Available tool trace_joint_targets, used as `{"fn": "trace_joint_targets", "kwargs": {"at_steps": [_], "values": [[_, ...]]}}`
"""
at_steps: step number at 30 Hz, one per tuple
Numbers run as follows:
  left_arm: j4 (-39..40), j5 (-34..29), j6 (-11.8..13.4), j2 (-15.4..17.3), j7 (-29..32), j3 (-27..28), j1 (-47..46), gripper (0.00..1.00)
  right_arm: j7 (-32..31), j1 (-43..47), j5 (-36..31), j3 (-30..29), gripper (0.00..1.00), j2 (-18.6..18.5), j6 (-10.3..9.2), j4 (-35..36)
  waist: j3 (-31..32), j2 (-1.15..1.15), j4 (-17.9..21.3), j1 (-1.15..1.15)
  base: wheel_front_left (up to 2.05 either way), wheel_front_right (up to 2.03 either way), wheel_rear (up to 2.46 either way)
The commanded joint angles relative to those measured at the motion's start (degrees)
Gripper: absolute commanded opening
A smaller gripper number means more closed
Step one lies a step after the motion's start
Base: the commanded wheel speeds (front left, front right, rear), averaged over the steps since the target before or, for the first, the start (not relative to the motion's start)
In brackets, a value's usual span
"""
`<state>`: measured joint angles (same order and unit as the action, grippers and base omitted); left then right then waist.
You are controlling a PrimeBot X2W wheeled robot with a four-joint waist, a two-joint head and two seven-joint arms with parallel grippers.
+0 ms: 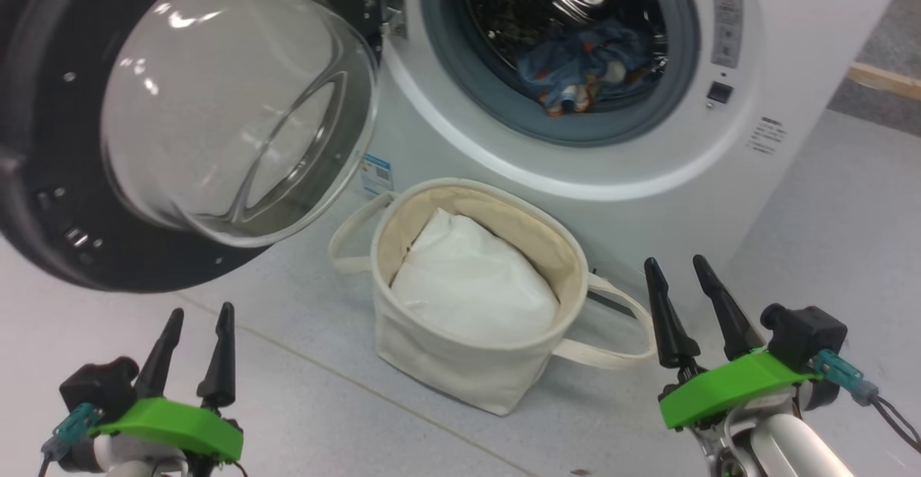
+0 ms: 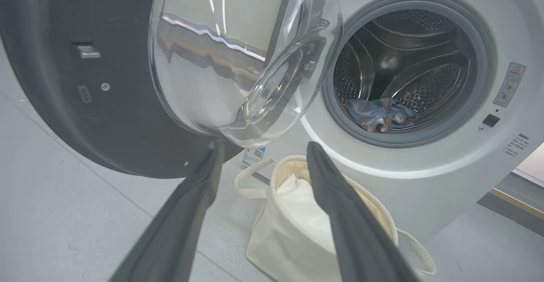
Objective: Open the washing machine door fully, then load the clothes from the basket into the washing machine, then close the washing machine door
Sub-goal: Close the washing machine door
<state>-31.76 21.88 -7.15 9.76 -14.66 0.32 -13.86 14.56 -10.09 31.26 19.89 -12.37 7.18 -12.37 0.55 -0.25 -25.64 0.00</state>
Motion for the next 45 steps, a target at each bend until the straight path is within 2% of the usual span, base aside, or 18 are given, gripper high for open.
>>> {"fn": "trace_joint_targets", "kwargs": {"at_steps": [1,11,19,39,45], "values": [[1.9,0.0,-0.3,1.3,-0.3,1.9,-1.5,1.00,0.4,-0.3,0.3,1.0,1.00,-0.3,0.31,1.6,0.4,0.00,-1.3,0.00,0.00,0.00,0.00],[5.3,-1.2,1.2,0.7,-0.3,5.1,-0.2,1.00,0.4,-4.6,1.2,4.3,1.00,-1.0,0.31,0.3,-1.7,0.00,-3.0,0.00,0.00,0.00,0.00],[6.7,-2.3,1.1,-0.3,-0.3,6.7,0.6,1.00,0.4,-6.6,2.1,6.0,1.00,-0.9,0.31,-0.8,-2.3,0.00,-3.4,0.00,0.00,0.00,0.00],[7.1,-4.3,0.7,-1.4,-0.3,8.7,-0.1,1.00,0.4,-5.0,2.1,4.8,1.00,-0.5,0.31,-0.3,-1.8,0.00,-2.9,0.00,0.00,0.00,0.00],[11.7,-2.8,0.2,-0.7,-0.3,10.3,-1.2,1.00,0.4,-4.6,1.8,4.5,1.00,-0.8,0.31,-0.1,-1.9,0.00,-2.9,0.00,0.00,0.00,0.00]]}}
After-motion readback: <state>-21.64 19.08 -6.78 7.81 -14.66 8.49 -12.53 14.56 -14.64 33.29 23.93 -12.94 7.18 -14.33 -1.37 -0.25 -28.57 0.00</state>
